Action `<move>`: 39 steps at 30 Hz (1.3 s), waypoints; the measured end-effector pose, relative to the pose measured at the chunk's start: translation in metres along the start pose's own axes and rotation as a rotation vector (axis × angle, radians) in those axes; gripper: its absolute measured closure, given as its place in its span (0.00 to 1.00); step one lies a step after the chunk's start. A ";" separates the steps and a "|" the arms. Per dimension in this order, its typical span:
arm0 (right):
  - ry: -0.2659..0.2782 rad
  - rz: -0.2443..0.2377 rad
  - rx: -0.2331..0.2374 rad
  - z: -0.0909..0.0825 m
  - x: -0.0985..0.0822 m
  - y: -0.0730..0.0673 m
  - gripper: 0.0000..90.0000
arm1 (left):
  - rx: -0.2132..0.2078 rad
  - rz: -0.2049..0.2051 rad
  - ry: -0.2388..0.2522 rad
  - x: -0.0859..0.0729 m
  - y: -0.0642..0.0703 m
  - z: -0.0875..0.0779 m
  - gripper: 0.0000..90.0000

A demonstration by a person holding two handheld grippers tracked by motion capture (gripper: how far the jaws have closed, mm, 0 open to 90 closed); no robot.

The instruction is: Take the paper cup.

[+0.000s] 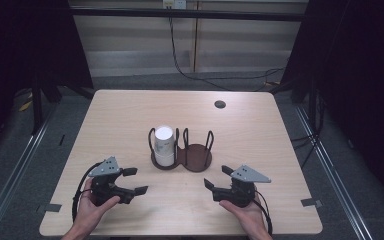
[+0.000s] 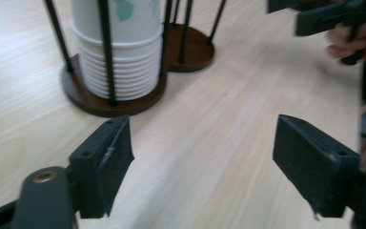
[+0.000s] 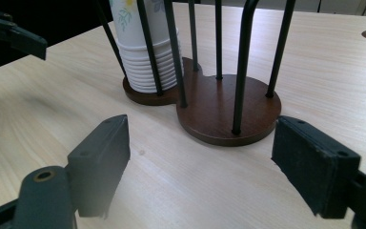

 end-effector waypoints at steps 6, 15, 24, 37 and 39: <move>0.014 -0.031 0.005 -0.004 0.004 -0.002 0.24 | -0.018 0.016 -0.001 0.003 0.002 -0.001 0.20; -0.051 -0.024 0.042 -0.003 0.002 -0.004 0.23 | -0.041 0.033 0.005 0.009 0.004 -0.001 0.20; -0.053 0.005 0.070 -0.010 0.005 -0.003 0.23 | -0.083 0.029 -0.030 0.026 0.010 0.002 0.25; -0.119 0.012 0.122 -0.008 0.004 -0.006 0.24 | -0.067 0.062 -0.072 0.040 0.002 0.009 0.27; -0.125 0.016 0.130 -0.008 0.003 -0.007 0.24 | -0.064 0.060 -0.080 0.042 -0.001 0.009 0.27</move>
Point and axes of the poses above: each handheld gripper's, and its own axes: z roughly forward along the jaws, x roughly out of its top, y roughly to its right, the point moved 1 cm from there along z, roughly forward along the jaws, and after that the axes turned 8 degrees about y, right-handed, at the moved point
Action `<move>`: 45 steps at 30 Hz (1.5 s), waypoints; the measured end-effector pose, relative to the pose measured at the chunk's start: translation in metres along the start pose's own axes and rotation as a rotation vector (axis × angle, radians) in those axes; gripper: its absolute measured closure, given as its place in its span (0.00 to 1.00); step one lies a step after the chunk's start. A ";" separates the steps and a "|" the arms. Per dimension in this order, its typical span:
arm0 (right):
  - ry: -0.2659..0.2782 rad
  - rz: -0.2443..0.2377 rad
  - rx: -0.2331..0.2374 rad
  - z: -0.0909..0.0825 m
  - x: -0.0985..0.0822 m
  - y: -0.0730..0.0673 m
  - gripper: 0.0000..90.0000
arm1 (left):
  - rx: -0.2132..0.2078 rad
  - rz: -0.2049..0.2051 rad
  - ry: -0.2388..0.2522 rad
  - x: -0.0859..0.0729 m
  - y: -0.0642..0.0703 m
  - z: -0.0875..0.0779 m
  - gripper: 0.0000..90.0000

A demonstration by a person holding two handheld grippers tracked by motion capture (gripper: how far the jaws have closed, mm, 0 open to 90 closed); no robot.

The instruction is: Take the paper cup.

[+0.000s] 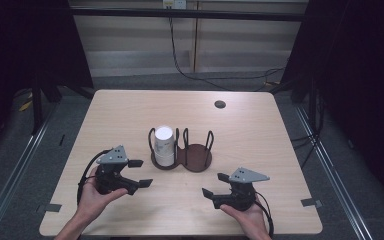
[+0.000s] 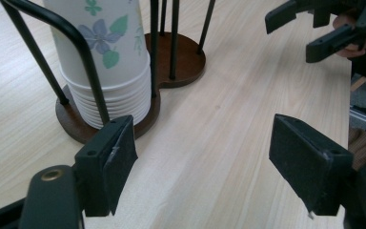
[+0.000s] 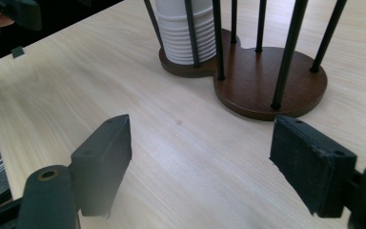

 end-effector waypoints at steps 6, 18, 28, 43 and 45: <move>0.000 0.007 0.006 0.001 0.000 0.000 0.23 | 0.014 0.020 -0.009 0.014 -0.007 0.000 0.27; -0.005 0.020 0.016 0.000 -0.001 0.002 0.23 | 0.020 0.044 -0.061 0.040 -0.019 0.006 0.25; -0.011 0.028 0.019 0.001 -0.001 0.001 0.23 | 0.033 0.066 -0.088 0.061 -0.037 0.001 0.26; -0.015 0.034 0.031 0.001 -0.002 0.001 0.23 | 0.015 0.054 -0.170 0.086 -0.048 0.001 0.32; -0.014 0.034 0.032 0.001 -0.002 0.001 0.23 | 0.005 0.061 -0.177 0.089 -0.049 0.001 0.34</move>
Point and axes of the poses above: each handheld gripper's, and its own axes: z roughly forward along the jaws, x roughly out of its top, y roughly to its right, the point moved 1 cm from there along z, roughly forward along the jaws, and after that the axes turned 8 degrees about y, right-handed, at the moved point
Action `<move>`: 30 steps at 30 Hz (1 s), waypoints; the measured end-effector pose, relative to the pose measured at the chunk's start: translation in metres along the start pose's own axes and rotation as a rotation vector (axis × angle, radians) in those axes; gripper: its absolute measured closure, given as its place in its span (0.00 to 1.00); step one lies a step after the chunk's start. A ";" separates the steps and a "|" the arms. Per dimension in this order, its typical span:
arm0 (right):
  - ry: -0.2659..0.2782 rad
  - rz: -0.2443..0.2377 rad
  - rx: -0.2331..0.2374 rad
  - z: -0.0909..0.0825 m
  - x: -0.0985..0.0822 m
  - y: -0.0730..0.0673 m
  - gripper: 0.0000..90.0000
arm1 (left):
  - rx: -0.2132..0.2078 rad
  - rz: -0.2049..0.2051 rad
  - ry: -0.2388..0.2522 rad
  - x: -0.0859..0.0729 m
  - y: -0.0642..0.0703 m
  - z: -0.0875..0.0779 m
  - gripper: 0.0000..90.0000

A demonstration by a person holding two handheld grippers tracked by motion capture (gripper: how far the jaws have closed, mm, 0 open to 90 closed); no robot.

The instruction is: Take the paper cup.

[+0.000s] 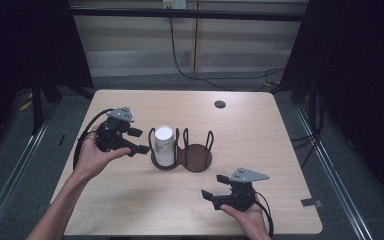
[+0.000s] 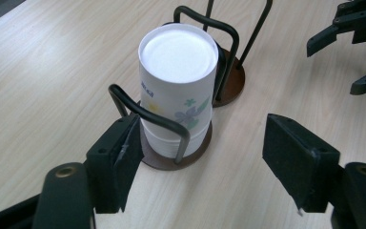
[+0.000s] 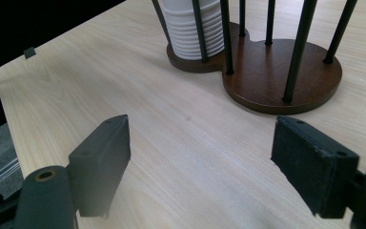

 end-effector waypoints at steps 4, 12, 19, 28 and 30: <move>-0.003 0.001 0.004 0.000 0.000 0.000 0.23 | -0.004 0.021 -0.044 0.006 -0.004 0.003 0.35; -0.005 0.002 0.007 0.001 -0.001 0.000 0.22 | -0.009 0.025 -0.109 0.017 -0.007 0.017 0.35; -0.007 0.003 0.009 0.001 -0.001 -0.001 0.22 | 0.002 0.031 -0.146 0.031 -0.007 0.025 0.33; -0.007 0.004 0.013 0.001 -0.001 -0.001 0.21 | 0.020 0.063 -0.222 0.048 -0.008 0.038 0.29; -0.004 0.002 0.016 0.001 -0.001 -0.001 0.21 | 0.013 0.048 -0.222 0.051 -0.008 0.040 0.29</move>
Point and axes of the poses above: each handheld gripper's, and its own axes: z roughly forward along the jaws, x roughly out of its top, y roughly to its right, the point moved 1 cm from there along z, roughly forward along the jaws, and after that the axes turned 8 degrees about y, right-handed, at the moved point
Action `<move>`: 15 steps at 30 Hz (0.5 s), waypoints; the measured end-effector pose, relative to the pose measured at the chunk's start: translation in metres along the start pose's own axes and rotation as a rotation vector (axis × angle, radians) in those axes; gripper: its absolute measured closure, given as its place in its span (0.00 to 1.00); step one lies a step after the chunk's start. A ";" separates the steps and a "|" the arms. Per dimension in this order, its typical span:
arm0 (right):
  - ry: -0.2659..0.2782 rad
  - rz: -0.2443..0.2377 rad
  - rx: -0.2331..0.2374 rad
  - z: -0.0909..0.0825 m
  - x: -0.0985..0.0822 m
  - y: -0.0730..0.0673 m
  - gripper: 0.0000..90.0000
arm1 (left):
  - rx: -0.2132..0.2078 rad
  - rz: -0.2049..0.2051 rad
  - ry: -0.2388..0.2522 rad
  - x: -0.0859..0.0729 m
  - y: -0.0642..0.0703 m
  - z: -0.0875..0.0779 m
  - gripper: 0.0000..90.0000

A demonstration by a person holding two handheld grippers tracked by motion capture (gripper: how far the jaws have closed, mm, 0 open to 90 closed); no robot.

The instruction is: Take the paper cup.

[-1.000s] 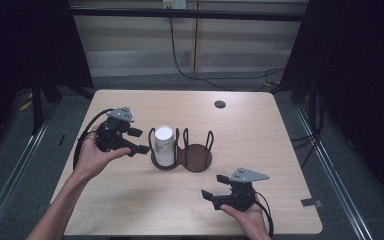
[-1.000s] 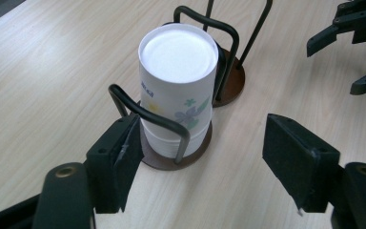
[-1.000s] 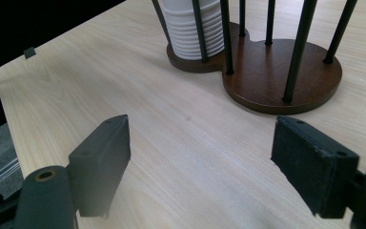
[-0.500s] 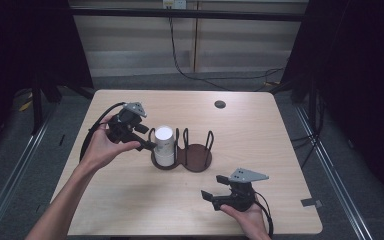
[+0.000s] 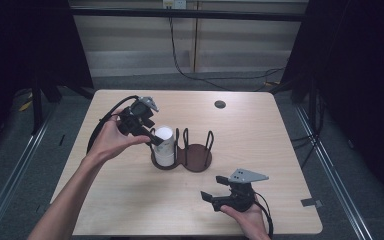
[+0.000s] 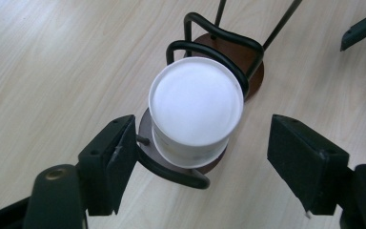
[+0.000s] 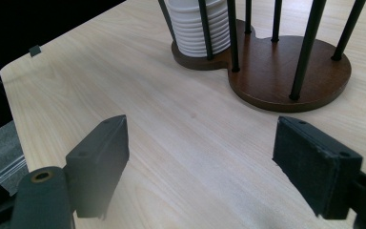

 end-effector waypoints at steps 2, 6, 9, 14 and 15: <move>0.000 0.004 0.002 -0.001 0.000 0.000 0.21 | 0.007 -0.007 -0.003 0.004 -0.001 0.001 0.28; 0.000 0.002 0.005 -0.001 0.000 -0.001 0.21 | 0.000 0.005 -0.018 0.011 0.000 0.007 0.24; -0.003 -0.001 0.007 -0.001 -0.001 -0.002 0.20 | -0.005 0.008 -0.041 0.014 0.001 0.012 0.25; 0.011 -0.004 0.012 -0.002 0.000 -0.002 0.15 | -0.002 0.010 -0.077 0.019 -0.001 0.019 0.27; 0.013 -0.003 0.010 -0.002 0.000 -0.002 0.15 | -0.004 -0.002 -0.075 0.018 -0.001 0.022 0.27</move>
Point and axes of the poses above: each handheld gripper's, and its own axes: z roughly forward along the jaws, x roughly out of its top, y roughly to its right, the point moved 1 cm from there along z, roughly forward along the jaws, and after that the axes turned 8 degrees about y, right-handed, at the moved point
